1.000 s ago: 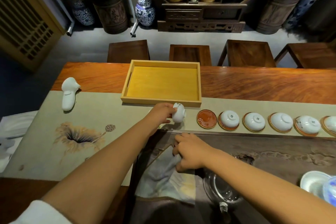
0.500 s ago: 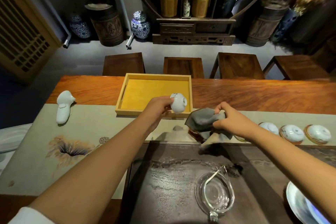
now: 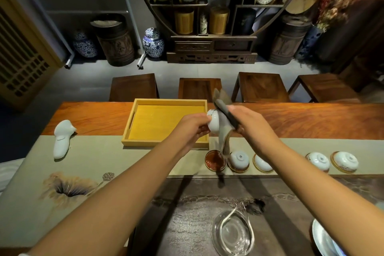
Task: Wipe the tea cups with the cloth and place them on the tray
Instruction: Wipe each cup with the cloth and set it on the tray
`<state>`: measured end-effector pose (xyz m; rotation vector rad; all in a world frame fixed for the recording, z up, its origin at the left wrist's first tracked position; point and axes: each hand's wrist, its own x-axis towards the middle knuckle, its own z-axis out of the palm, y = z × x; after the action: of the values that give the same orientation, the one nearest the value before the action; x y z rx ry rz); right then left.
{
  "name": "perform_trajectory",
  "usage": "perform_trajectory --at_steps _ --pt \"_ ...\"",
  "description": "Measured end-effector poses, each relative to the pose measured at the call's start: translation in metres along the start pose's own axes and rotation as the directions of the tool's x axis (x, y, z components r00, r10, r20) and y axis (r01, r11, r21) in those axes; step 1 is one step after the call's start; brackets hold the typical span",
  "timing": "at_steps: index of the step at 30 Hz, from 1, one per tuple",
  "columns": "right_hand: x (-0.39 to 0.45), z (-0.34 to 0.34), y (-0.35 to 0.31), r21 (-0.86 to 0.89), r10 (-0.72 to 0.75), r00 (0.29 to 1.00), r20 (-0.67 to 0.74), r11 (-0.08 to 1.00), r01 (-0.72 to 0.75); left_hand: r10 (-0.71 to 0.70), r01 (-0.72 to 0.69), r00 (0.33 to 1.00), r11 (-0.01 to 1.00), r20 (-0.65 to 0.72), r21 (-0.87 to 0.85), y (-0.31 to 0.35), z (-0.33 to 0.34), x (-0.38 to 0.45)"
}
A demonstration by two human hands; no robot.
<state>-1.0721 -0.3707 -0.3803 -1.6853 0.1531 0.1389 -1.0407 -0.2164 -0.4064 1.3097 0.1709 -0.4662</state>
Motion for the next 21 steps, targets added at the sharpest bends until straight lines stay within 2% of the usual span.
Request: perform_trajectory --at_steps 2,5,7,10,17,21 --pt "-0.001 -0.003 0.005 -0.078 -0.053 0.999 -0.006 0.996 0.052 0.001 -0.001 0.999 1.0 0.033 0.003 0.001 0.003 -0.001" --pt "-0.001 -0.005 0.011 -0.095 0.01 0.999 -0.039 0.995 -0.014 0.003 -0.005 0.998 1.0 0.056 0.026 0.003 0.006 -0.003" --pt "-0.001 -0.006 0.014 -0.05 0.065 0.998 0.005 0.997 -0.064 -0.002 0.0 0.998 1.0 0.062 0.03 0.002 0.006 -0.003" --pt "-0.003 -0.01 0.014 -0.036 0.043 0.996 0.075 0.999 -0.04 -0.017 0.017 0.998 1.0 0.054 0.011 0.003 0.004 -0.004" --pt "-0.005 -0.021 0.016 -0.098 0.001 1.0 -0.018 0.995 -0.002 -0.023 0.022 0.997 1.0 0.078 0.013 0.006 0.007 -0.004" --pt "-0.007 -0.021 0.013 -0.197 -0.068 0.993 -0.092 0.979 0.049 -0.015 0.013 0.996 1.0 0.088 0.024 0.006 0.01 -0.005"
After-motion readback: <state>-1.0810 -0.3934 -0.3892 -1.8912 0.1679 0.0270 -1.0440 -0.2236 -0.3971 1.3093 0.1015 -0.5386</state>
